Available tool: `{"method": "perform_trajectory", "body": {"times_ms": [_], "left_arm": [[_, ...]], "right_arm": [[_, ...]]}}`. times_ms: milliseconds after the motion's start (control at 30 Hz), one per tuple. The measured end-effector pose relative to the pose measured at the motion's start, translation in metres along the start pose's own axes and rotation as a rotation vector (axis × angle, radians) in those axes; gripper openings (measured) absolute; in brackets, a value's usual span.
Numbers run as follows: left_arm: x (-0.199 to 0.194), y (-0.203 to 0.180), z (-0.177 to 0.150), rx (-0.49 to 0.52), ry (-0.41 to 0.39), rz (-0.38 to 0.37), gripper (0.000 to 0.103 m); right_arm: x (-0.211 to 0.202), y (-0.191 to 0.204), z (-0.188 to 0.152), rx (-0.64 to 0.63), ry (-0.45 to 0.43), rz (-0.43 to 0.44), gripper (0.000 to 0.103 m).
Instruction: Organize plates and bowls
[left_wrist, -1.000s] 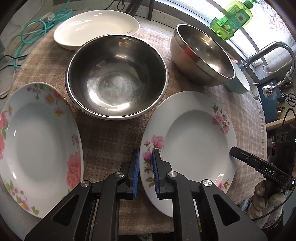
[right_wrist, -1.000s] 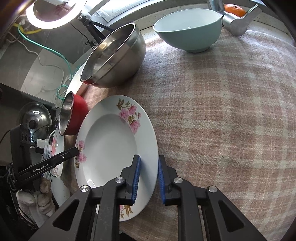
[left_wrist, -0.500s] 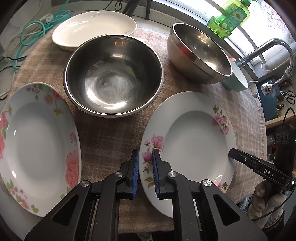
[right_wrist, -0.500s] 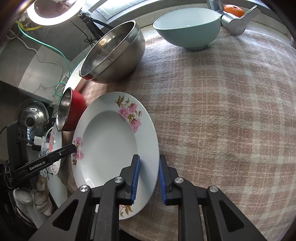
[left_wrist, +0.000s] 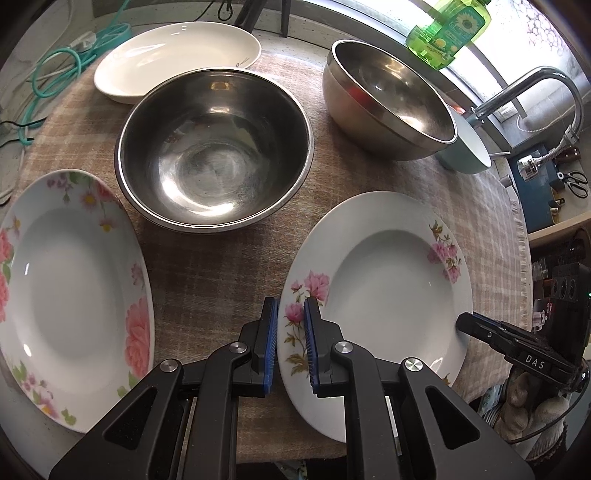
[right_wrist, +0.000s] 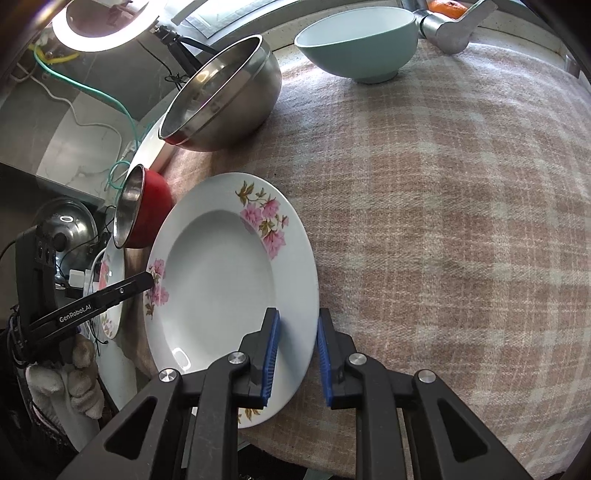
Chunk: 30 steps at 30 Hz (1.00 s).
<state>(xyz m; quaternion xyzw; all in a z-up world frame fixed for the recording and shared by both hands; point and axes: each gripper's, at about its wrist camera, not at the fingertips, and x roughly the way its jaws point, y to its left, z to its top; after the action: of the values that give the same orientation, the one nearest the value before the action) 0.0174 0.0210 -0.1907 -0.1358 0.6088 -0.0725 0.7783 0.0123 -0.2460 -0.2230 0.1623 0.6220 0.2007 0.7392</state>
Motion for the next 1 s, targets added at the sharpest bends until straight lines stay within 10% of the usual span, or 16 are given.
{"method": "perform_trajectory", "body": {"times_ms": [1000], "left_arm": [[0.0, -0.006, -0.006, 0.029, 0.005, 0.008, 0.013]], "right_arm": [[-0.002, -0.002, -0.02, 0.031, 0.021, -0.005, 0.019]]}}
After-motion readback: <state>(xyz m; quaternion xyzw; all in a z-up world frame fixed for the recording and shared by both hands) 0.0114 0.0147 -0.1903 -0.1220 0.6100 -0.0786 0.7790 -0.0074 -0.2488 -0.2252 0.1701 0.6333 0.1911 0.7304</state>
